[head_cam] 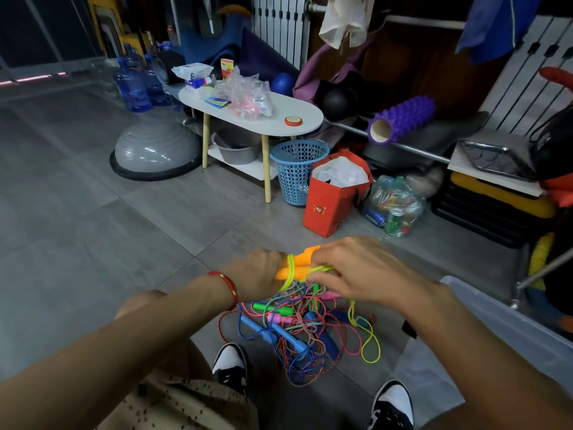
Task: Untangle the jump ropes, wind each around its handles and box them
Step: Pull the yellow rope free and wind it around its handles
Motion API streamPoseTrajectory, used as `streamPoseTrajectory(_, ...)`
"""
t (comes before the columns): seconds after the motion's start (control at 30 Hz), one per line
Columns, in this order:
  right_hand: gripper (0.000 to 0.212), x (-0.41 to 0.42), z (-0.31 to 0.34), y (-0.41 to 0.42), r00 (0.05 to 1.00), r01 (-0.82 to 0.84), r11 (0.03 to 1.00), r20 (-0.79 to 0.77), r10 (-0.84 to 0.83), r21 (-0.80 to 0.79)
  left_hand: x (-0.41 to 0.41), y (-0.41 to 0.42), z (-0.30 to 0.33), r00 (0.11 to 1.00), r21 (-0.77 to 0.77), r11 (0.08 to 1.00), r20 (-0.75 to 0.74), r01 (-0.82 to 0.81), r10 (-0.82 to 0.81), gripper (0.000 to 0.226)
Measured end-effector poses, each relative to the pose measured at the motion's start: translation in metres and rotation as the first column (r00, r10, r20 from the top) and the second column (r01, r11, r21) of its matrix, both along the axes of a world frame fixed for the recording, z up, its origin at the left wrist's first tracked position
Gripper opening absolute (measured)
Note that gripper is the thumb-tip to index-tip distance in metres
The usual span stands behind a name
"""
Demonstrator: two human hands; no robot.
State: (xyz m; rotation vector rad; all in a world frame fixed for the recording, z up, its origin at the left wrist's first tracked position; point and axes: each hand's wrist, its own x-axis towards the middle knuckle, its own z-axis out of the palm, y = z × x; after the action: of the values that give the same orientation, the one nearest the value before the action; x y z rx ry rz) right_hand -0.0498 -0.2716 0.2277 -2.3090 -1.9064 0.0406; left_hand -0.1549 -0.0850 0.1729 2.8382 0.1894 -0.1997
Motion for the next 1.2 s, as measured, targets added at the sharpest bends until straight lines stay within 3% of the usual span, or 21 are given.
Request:
streamPoseTrajectory(0.1,0.028,0.019,0.005,0.005,0.930,0.159,0.987,-0.338,-0.142,0.023,-0.002,-0.008,0.010,0.974,0.020,0.973,0.002,0.228,-0.228,0.022)
streamPoseTrajectory(0.2,0.023,0.028,-0.009,0.006,0.714,0.202,0.979,-0.686,-0.141,0.010,-0.005,-0.011,0.023,0.936,-0.044,0.935,0.002,0.352,-0.353,0.024)
streamPoseTrajectory(0.27,0.021,0.027,-0.018,0.003,0.594,0.178,0.984,-0.794,-0.127,-0.024,-0.007,-0.013,0.030,0.938,-0.082,0.934,0.013,0.347,-0.347,0.021)
streamPoseTrajectory(0.33,0.030,0.022,-0.022,0.000,0.633,0.154,0.983,-0.754,-0.176,-0.101,-0.009,-0.016,0.032,0.954,-0.114,0.949,-0.013,0.295,-0.299,0.016)
streamPoseTrajectory(0.43,0.046,0.016,-0.028,0.001,0.822,0.162,0.972,-0.521,-0.228,-0.169,-0.010,-0.021,0.025,0.965,-0.161,0.954,-0.031,0.254,-0.262,0.015)
streamPoseTrajectory(0.5,0.050,0.015,-0.031,0.003,0.869,0.177,0.972,-0.441,-0.227,-0.152,-0.009,-0.021,0.022,0.970,-0.171,0.957,-0.016,0.235,-0.242,0.016)
streamPoseTrajectory(0.6,0.053,0.019,-0.028,0.006,0.863,0.183,0.975,-0.454,-0.221,-0.127,-0.004,-0.017,0.023,0.975,-0.316,0.926,-0.013,0.208,-0.224,0.022)
streamPoseTrajectory(0.73,0.059,0.025,-0.025,0.007,0.832,0.149,0.983,-0.523,-0.185,-0.111,-0.004,-0.012,0.028,0.963,-0.639,0.759,-0.106,0.126,-0.248,0.024)
streamPoseTrajectory(0.8,0.056,0.025,-0.026,0.008,0.827,0.157,0.979,-0.525,-0.202,-0.129,-0.005,-0.010,0.027,0.961,-0.706,0.706,-0.146,0.065,-0.234,0.019)
streamPoseTrajectory(0.87,0.049,0.023,-0.028,0.008,0.817,0.162,0.970,-0.527,-0.236,-0.183,-0.003,-0.009,0.025,0.968,-0.624,0.777,-0.131,0.085,-0.212,0.007)
streamPoseTrajectory(0.97,0.045,0.018,-0.033,0.011,0.806,0.156,0.961,-0.533,-0.257,-0.228,0.000,-0.011,0.019,0.981,-0.456,0.884,-0.106,0.100,-0.165,0.010)
streamPoseTrajectory(1.07,0.048,0.016,-0.035,0.014,0.829,0.143,0.965,-0.506,-0.239,-0.222,-0.003,-0.007,0.020,0.968,-0.672,0.739,-0.209,-0.041,-0.136,0.008)
streamPoseTrajectory(1.2,0.047,0.018,-0.036,0.013,0.818,0.124,0.968,-0.529,-0.224,-0.219,-0.006,0.002,0.020,0.915,-0.855,0.487,-0.327,-0.179,-0.238,0.031)
